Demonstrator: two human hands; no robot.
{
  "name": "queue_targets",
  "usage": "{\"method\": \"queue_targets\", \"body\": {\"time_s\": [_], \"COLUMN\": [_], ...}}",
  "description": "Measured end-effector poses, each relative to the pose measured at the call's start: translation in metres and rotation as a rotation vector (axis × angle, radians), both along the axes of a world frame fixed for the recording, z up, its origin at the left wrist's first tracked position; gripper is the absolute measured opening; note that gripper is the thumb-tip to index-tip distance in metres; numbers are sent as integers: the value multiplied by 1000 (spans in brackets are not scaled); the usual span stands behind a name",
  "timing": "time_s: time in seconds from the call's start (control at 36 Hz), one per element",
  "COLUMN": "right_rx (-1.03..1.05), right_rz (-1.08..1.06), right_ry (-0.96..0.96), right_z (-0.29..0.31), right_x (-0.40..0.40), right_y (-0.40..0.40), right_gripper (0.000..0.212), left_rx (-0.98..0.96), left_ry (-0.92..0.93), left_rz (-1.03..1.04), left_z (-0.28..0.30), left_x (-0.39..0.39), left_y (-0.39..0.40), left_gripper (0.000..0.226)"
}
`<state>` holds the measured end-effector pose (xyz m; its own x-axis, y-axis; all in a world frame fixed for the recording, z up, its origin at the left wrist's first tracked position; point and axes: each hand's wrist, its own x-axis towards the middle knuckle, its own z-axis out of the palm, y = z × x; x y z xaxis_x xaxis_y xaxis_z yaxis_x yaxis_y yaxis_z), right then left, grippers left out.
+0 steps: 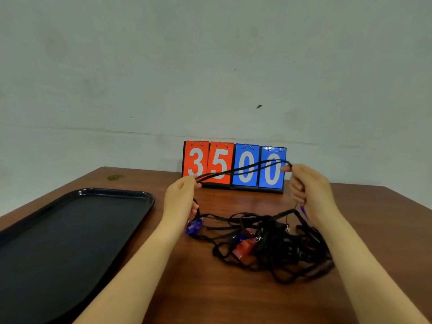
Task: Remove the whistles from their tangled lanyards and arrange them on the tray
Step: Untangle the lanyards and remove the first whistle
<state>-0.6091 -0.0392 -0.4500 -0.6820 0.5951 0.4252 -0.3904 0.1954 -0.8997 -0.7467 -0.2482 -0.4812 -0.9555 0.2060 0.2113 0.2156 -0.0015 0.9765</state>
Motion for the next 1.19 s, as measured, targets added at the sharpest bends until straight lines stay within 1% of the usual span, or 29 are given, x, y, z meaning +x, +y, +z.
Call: {"method": "queue_targets", "body": {"time_s": [0.06, 0.08, 0.14, 0.19, 0.25, 0.31, 0.36, 0.42, 0.47, 0.53, 0.64, 0.67, 0.72, 0.78, 0.86, 0.94, 1.0, 1.06, 1.11, 1.19], "right_rx": [72, 137, 260, 326, 382, 418, 406, 366, 328, 348, 492, 529, 591, 640, 696, 686, 645, 597, 572, 559], "right_rz": [86, 113, 148, 179, 196, 201, 205, 195, 187, 175, 210, 229, 258, 256, 225, 180, 164, 151, 133, 93], "right_ry": [-105, -154, -232, -277, -310, -342, -361, -361, -346, -359, -487, -536, -606, -628, -634, -573, -483, -404, -354, -298], "right_z": [-1, -3, -6, -9, -11, -12, -13, -14, -16, -18, -26, -28, -31, -32, -34, -34, -32, -30, -29, -27], "right_x": [-2, -3, -5, -7, -9, -10, -12, -14, -16, -17, -17, -17, -18, -20, -22, -22, -21, -21, -20, -20], "right_y": [-6, -11, -22, -32, -41, -47, -50, -50, -49, -45, -37, -36, -34, -33, -33, -35, -37, -39, -41, -45], "right_gripper": [29, 29, 29, 29, 30, 29, 29, 30, 32, 35, 38, 36, 23, 11, 6, 7, 9, 13, 15, 15], "left_rx": [-85, -113, -155, -189, -208, -222, -212, -187, -190, -169, 9, 49, 88, 94, 101, 130, 206, 282, 292, 264], "left_ry": [67, 117, 190, 216, 188, 120, 16, -17, 46, 89, 47, 39, 50, 64, 34, -80, -182, -247, -257, -185], "left_rz": [26, 21, -42, -135, -254, -365, -480, -561, -524, -393, -185, -143, -69, -23, -10, -12, -29, -54, -70, -101], "left_z": [1, 0, -4, -8, -13, -15, -15, -12, -10, -9, -5, -4, -3, -3, -3, -4, -2, 0, 0, -1], "left_x": [6, 10, 17, 24, 30, 34, 37, 40, 41, 36, 17, 13, 8, 5, 5, 2, 1, 2, 4, 8], "left_y": [0, 1, 4, 11, 18, 24, 26, 25, 24, 21, 13, 10, 6, 4, 4, 7, 7, 6, 5, 5], "left_gripper": [24, 32, 40, 40, 41, 41, 43, 45, 43, 39, 35, 34, 34, 34, 33, 31, 26, 24, 26, 28]}}
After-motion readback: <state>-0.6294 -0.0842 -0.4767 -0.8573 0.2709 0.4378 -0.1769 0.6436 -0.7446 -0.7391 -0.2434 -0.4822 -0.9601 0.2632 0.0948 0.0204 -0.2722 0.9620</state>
